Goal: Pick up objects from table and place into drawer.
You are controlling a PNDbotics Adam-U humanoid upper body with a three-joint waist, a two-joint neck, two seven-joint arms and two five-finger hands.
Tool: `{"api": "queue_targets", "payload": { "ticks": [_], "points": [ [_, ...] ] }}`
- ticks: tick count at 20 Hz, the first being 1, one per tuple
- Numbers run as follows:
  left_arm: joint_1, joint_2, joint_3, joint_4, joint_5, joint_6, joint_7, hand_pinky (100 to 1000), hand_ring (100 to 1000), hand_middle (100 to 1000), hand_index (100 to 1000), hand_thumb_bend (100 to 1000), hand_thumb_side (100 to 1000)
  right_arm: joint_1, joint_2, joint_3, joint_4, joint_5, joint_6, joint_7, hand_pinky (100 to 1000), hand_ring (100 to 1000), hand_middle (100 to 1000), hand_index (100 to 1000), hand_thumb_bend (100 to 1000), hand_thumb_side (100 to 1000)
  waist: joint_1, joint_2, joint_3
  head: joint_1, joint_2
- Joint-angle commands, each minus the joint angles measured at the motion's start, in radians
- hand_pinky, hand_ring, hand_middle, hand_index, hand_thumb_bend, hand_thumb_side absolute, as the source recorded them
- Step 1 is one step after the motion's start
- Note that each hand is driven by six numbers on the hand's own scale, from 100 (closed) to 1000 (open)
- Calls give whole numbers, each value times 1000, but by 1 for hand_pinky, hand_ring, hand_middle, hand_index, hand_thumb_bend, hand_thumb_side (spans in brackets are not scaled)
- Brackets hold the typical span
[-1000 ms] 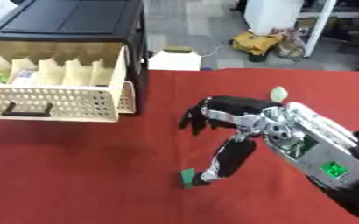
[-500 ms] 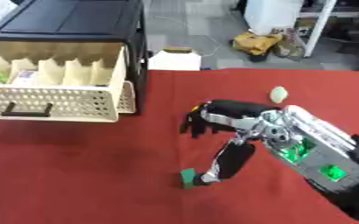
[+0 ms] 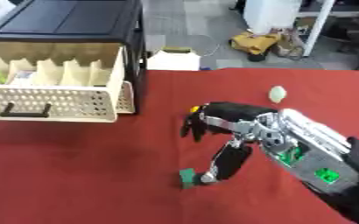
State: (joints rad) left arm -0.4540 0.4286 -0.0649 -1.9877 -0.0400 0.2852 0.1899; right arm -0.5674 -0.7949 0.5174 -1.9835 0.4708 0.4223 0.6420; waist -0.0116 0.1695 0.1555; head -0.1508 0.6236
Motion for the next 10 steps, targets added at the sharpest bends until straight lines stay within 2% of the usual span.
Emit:
{"api": "queue_targets", "payload": {
  "ticks": [1,10],
  "points": [
    [-8,7,7,-12,5,-1,-3,100,100,100,710,103,1000,-14,-6,-4,-16,17,5,8,678,752,587,791,561,159,1,-13,2,-2,1],
    [-4,2,8,-12,6,0,-4,100,100,100,708,100,1000,2,26,9,-4,31,19,23,675,751,573,775,549,134,1,-11,5,-3,0]
  ]
}}
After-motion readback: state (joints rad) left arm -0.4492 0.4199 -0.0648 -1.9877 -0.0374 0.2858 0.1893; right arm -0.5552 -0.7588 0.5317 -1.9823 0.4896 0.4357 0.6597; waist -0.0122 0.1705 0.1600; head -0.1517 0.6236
